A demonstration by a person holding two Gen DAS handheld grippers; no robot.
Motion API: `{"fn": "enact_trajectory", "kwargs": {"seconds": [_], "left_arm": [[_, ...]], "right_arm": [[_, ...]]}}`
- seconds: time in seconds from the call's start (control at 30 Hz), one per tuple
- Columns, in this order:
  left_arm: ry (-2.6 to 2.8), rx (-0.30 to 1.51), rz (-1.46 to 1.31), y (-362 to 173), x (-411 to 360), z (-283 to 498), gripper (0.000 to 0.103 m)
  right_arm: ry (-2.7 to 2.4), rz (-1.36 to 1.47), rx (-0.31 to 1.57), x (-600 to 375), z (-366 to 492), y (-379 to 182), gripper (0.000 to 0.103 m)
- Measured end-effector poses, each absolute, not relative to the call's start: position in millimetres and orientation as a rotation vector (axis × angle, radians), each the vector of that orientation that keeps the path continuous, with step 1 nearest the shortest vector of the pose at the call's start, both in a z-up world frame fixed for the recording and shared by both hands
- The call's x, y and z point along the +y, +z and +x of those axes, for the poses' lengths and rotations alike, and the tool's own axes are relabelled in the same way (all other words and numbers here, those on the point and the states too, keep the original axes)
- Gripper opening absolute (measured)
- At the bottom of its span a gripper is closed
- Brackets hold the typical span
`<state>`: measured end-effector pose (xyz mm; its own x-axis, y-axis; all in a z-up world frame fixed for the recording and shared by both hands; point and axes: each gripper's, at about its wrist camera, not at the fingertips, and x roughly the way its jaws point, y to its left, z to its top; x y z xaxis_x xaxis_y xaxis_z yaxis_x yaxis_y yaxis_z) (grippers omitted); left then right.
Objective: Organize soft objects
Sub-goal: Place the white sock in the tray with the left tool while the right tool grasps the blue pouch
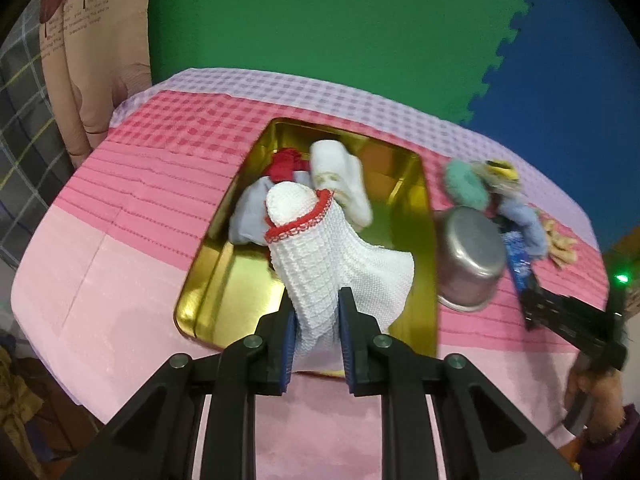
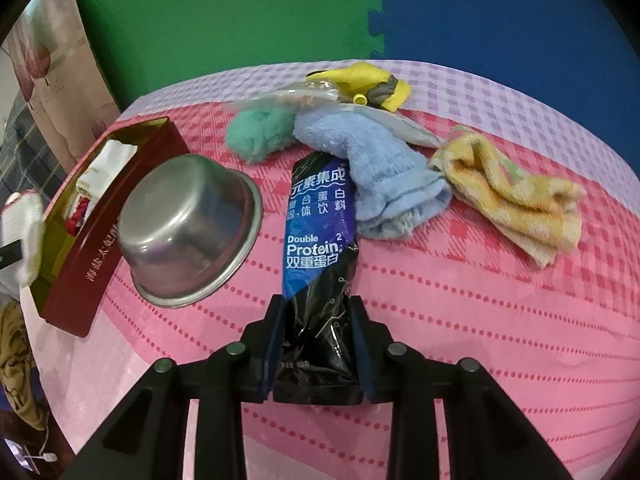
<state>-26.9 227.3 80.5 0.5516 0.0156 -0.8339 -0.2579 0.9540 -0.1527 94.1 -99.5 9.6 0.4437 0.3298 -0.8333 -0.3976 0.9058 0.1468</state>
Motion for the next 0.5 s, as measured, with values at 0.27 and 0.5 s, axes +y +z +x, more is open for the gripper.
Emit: {"fn": "enact_trajectory", "kwargs": {"seconds": [0.27,0.5], "left_arm": [[0.191,0.994,-0.269,60.6,232.9,-11.7,0.02],[0.3,0.911,-0.236,68.1,230.0,-20.4,0.095]], "right_arm": [[0.448,-0.028,1.01,-112.5,82.3,9.1,0.029],[0.462,0.071,1.029,-138.3,64.5,8.2,0.027]]}}
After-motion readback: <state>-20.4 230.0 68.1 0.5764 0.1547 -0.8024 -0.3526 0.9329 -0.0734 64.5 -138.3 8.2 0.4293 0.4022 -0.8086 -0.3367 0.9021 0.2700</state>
